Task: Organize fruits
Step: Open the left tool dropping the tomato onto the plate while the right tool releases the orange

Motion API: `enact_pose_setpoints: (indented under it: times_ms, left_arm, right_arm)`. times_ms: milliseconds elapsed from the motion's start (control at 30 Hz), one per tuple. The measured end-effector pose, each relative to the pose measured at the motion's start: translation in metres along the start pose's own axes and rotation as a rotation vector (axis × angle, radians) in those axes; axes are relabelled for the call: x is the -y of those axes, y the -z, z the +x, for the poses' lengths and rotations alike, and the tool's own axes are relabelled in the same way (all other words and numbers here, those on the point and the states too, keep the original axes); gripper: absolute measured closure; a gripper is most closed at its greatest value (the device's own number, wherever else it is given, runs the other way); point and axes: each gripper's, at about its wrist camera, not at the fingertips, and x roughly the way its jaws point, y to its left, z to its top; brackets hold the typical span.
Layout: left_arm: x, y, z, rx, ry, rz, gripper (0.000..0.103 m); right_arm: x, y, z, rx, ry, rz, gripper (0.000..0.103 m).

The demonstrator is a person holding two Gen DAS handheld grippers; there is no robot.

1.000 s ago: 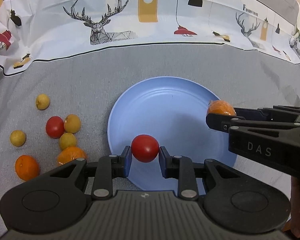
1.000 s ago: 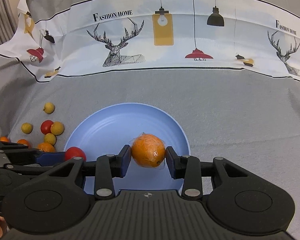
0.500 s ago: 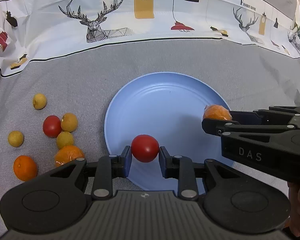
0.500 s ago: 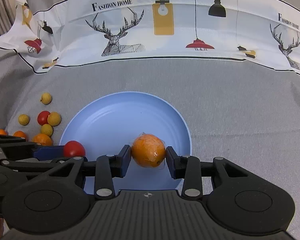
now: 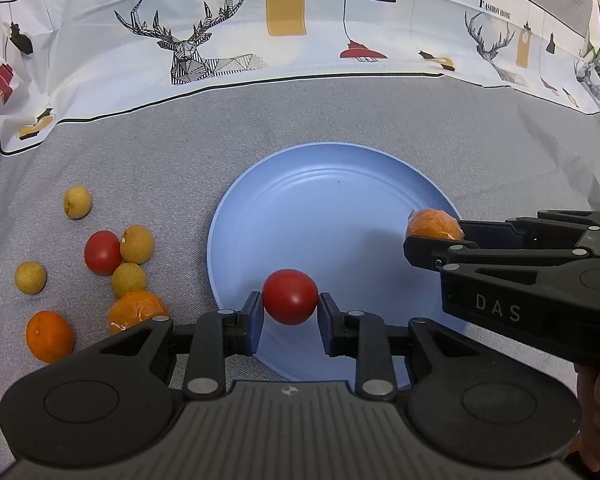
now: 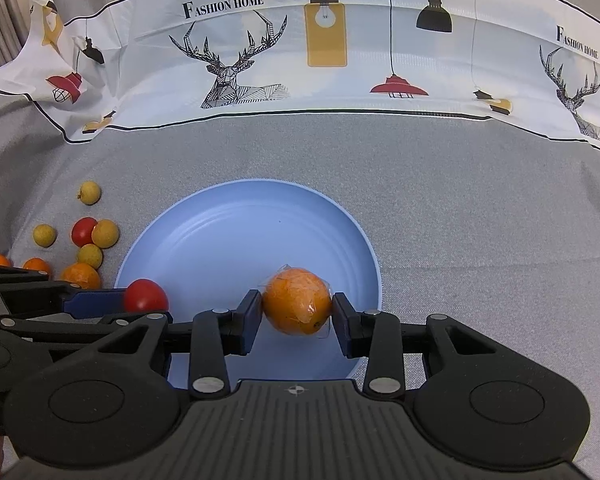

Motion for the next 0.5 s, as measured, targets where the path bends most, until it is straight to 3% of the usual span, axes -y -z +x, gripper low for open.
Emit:
enact_pose_setpoints:
  times_ms: [300, 400, 433, 500]
  left_arm:
    - [0.0003, -0.0005, -0.0010, -0.003, -0.003, -0.009, 0.071]
    - [-0.0016, -0.0013, -0.0014, -0.002, -0.010, -0.021, 0.066]
    - [-0.0028, -0.0014, -0.0016, 0.001, -0.010, -0.027, 0.060]
    - [-0.0046, -0.0020, -0.0033, 0.007, -0.009, -0.041, 0.059]
  right_arm:
    - [0.0005, 0.0001, 0.0003, 0.001, -0.002, -0.001, 0.063]
    - [0.0004, 0.0001, 0.0000, 0.002, 0.006, 0.000, 0.062]
    - [0.0003, 0.0000, -0.0004, 0.005, 0.008, -0.001, 0.062]
    - [0.0006, -0.0006, -0.0013, 0.010, 0.010, 0.000, 0.057]
